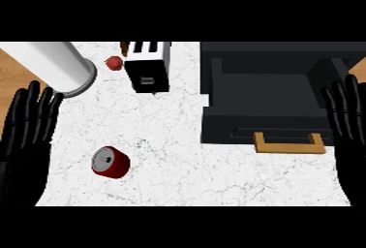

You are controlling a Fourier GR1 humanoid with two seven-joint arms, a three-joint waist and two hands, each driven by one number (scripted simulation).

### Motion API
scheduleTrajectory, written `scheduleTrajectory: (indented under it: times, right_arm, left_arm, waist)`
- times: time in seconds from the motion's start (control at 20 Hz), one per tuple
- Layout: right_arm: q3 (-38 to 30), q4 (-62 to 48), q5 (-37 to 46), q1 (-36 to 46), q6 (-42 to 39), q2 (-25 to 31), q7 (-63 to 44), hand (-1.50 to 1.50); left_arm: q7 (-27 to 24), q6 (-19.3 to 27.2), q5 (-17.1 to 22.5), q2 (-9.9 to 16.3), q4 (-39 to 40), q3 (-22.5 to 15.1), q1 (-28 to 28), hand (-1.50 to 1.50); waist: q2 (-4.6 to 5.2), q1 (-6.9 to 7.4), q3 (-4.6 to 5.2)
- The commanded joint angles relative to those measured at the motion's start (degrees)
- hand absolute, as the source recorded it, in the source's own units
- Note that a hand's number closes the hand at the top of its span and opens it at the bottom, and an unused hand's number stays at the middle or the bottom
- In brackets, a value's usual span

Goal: Pick up the can, place it into the drawer and close the drawer

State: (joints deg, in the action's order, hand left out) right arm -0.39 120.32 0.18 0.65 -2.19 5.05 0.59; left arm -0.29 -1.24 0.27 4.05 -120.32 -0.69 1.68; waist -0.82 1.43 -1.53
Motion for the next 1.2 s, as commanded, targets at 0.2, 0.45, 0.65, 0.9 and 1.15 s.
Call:
scheduleTrajectory:
  times: [0.2, 0.45, 0.65, 0.9, 1.15]
  right_arm:
    - [-1.11, -0.86, -0.93, -1.97, 0.47, -1.55, 1.71, -1.50]
    - [-4.42, -1.60, -1.09, -4.15, 5.34, -1.74, -12.43, -1.50]
    - [-4.56, -1.13, -0.87, -2.83, 5.04, -0.79, -15.05, -1.50]
    - [-5.99, -3.69, -2.43, -4.27, 3.02, -0.53, -11.70, -1.50]
    - [-9.00, -3.26, -5.48, -7.22, 0.86, -0.29, -8.43, -1.50]
  left_arm:
    - [-3.14, -4.37, 4.78, 0.97, -10.88, 3.17, 14.65, -1.50]
    - [11.10, 0.09, 7.21, -0.19, -8.24, 6.34, 22.13, -1.50]
    - [16.50, -0.58, 11.50, 1.36, -13.78, 10.53, 23.01, -1.50]
    - [16.57, -3.54, 16.23, 1.19, -14.32, 14.69, 22.97, -1.50]
    - [18.64, 1.01, 3.41, -3.66, -14.10, 6.05, 19.04, -1.50]
  waist:
    - [0.72, -1.07, 1.54]
    - [0.69, -0.70, 1.55]
    - [0.75, -1.04, 1.54]
    - [0.75, -1.09, 1.55]
    - [0.79, -1.46, 1.52]
